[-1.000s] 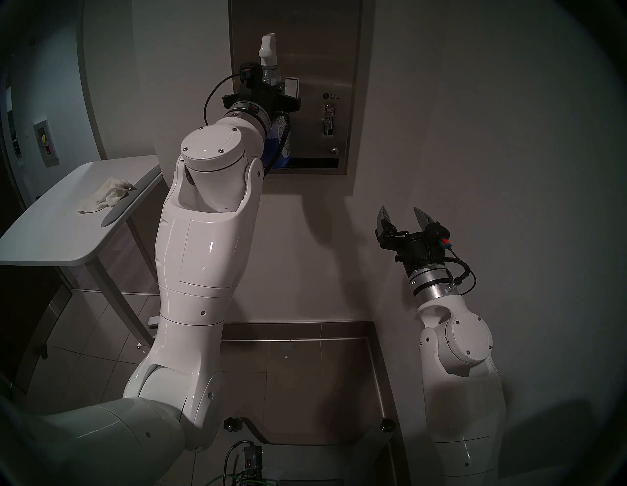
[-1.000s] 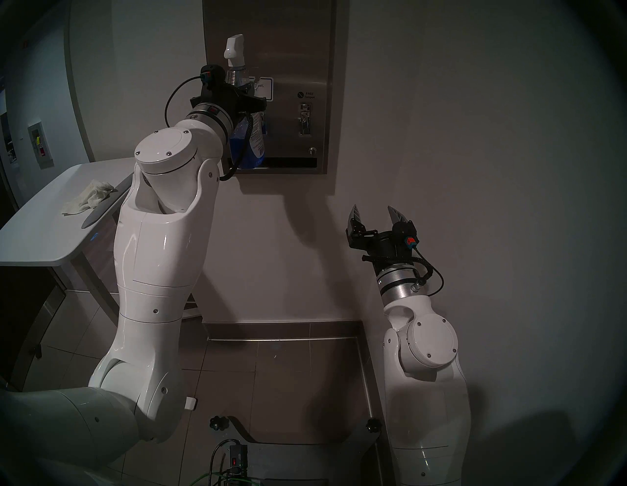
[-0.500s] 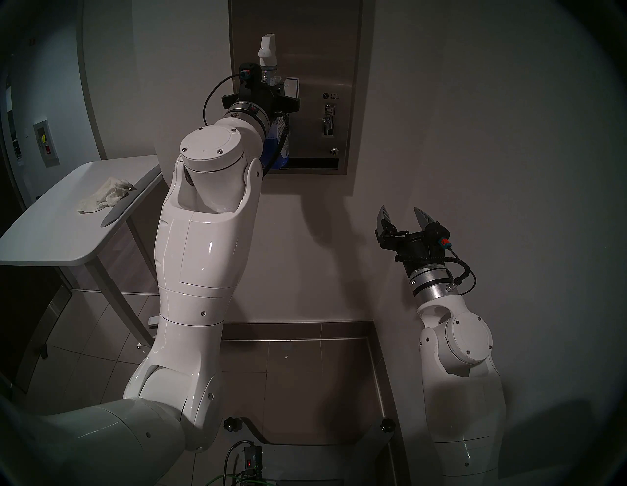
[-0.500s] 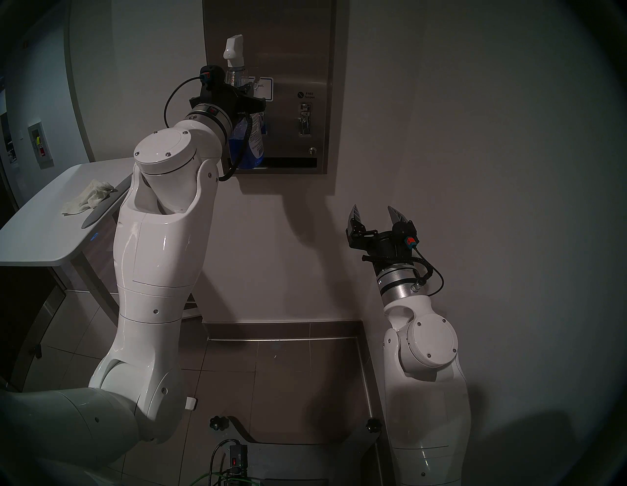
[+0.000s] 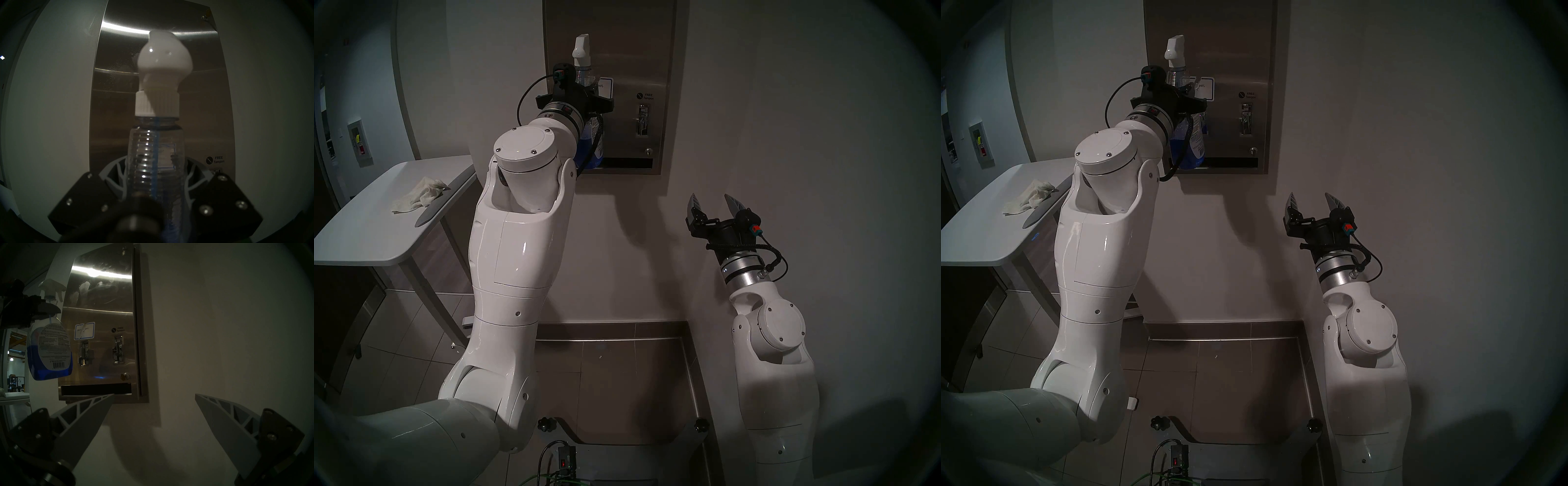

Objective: Pick up the cleaner bottle and spray the cleaner onto the surface

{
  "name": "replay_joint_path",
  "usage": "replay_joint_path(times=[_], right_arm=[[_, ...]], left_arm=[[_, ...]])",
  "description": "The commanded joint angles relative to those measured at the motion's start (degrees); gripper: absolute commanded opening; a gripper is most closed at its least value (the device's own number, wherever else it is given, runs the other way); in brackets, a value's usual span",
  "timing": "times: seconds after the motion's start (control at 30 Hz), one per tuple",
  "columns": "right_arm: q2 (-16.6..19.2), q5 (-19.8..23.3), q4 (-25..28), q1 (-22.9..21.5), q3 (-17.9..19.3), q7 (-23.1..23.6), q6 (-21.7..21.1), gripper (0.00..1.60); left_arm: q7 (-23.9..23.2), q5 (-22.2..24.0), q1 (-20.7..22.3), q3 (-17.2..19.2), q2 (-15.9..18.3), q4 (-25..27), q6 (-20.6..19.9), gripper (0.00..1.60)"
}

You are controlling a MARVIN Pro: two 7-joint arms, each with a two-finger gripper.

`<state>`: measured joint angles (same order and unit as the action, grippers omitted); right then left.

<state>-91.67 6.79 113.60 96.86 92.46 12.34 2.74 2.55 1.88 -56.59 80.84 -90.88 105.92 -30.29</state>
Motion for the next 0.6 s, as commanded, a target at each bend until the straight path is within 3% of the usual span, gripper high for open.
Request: replay_joint_path(times=[0.0,0.43,0.5,0.57], right_arm=[[0.6,0.0,1.5,-6.6,-0.1,-0.3,-1.0,1.6],[1.8,0.6,0.7,-11.9,0.5,-0.3,-3.7,1.6],[2.1,0.6,-0.9,-15.0,0.4,-0.2,-4.5,1.6],[2.2,0.6,0.0,-13.8,0.3,-0.2,-4.4,1.6]], left_arm=[[0.1,-0.1,3.3,0.1,-0.5,2.8,1.7,0.0],[-0.4,-0.5,3.1,0.4,-0.8,2.8,1.4,0.0],[-0.5,-0.6,3.1,0.4,-0.9,2.8,1.3,0.0],[-0.5,-0.6,3.0,0.4,-0.9,2.8,1.3,0.0]])
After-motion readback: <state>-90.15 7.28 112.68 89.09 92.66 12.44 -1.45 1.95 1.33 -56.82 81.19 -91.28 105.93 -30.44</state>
